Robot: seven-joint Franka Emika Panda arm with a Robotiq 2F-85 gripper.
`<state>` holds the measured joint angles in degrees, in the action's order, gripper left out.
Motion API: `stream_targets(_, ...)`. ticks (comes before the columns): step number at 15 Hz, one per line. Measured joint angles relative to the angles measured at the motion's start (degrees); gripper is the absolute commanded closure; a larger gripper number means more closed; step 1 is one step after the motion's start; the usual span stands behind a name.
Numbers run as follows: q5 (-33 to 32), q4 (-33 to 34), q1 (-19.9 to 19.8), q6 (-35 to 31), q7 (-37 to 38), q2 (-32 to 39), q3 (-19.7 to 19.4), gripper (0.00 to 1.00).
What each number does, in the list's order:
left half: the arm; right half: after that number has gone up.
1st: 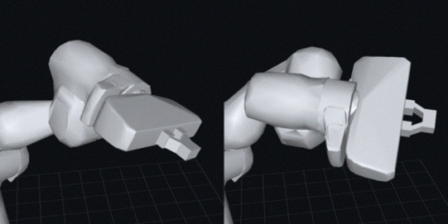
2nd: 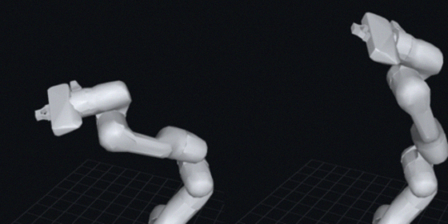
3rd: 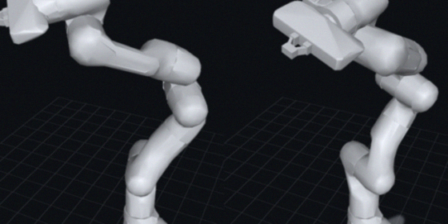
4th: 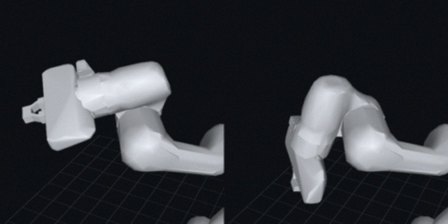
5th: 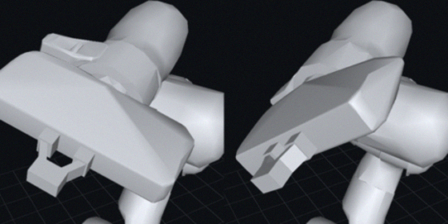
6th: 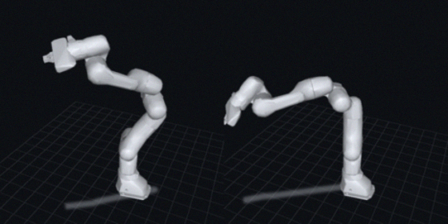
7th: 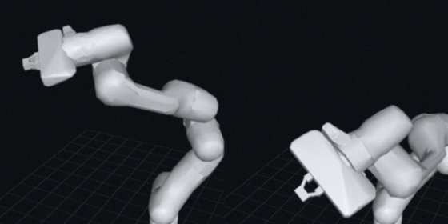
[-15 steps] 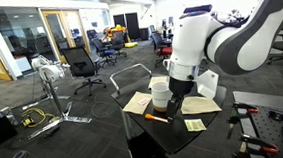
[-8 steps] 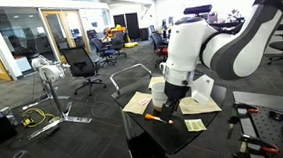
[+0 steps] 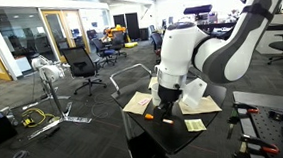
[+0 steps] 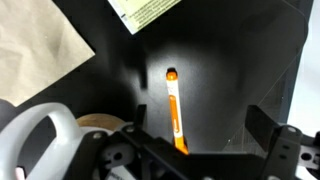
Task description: Put the orange marker in the white mug
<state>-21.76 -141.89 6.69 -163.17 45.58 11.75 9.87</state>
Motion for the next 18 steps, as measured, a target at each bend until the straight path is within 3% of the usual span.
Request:
stream_targets(5, -0.1, 2.0, 0.0, 0.0, 0.0, 2.8, -0.3, 0.02)
stream_targets(6, -0.1, 2.4, 0.0, 0.0, 0.0, 3.3, -0.4, 0.27)
stream_targets(8, -0.1, 3.0, 0.0, 0.0, 0.0, 4.1, -0.5, 0.32)
stream_targets(15, -0.1, 4.2, 0.0, 0.0, 0.0, 4.9, -0.9, 0.86)
stream_targets(17, -0.1, 4.3, 0.0, 0.1, 0.0, 4.8, -1.1, 0.99)
stream_targets(18, -0.1, 4.3, 0.0, 0.1, 0.0, 4.8, -1.1, 1.00)
